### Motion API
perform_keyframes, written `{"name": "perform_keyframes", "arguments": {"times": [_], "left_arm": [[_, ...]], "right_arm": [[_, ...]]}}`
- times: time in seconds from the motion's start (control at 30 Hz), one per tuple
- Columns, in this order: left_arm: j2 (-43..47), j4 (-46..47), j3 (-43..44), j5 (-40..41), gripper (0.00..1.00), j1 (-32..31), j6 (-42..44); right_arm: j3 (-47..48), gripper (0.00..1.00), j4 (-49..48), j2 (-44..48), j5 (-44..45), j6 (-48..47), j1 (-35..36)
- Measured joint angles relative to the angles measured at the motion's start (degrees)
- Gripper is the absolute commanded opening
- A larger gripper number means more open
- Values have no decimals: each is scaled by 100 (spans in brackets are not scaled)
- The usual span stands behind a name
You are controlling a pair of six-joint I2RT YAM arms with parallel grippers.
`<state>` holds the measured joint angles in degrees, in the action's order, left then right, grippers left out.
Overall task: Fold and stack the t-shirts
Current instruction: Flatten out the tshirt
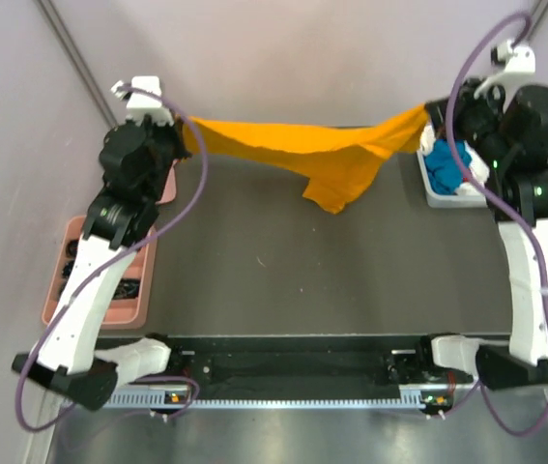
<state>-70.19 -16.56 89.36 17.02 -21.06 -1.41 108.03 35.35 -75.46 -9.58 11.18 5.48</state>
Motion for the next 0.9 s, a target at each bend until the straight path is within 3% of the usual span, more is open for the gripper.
{"name": "perform_keyframes", "arguments": {"times": [0.17, 0.33, 0.63, 0.9], "left_arm": [[1394, -660, -1311, -160, 0, 0, -457], [1875, -1567, -1679, -269, 0, 0, -693], [1878, -2557, -979, -1049, 0, 0, -706], [1768, -2833, -28, -1475, 0, 0, -557]], "right_arm": [[-1862, 0, 44, 1587, -127, 249, -2], [-2035, 0, 387, 2050, -105, 293, -2], [-1117, 0, 1189, 2109, -131, 293, -2], [387, 0, 1762, 1987, -393, 341, -2]]}}
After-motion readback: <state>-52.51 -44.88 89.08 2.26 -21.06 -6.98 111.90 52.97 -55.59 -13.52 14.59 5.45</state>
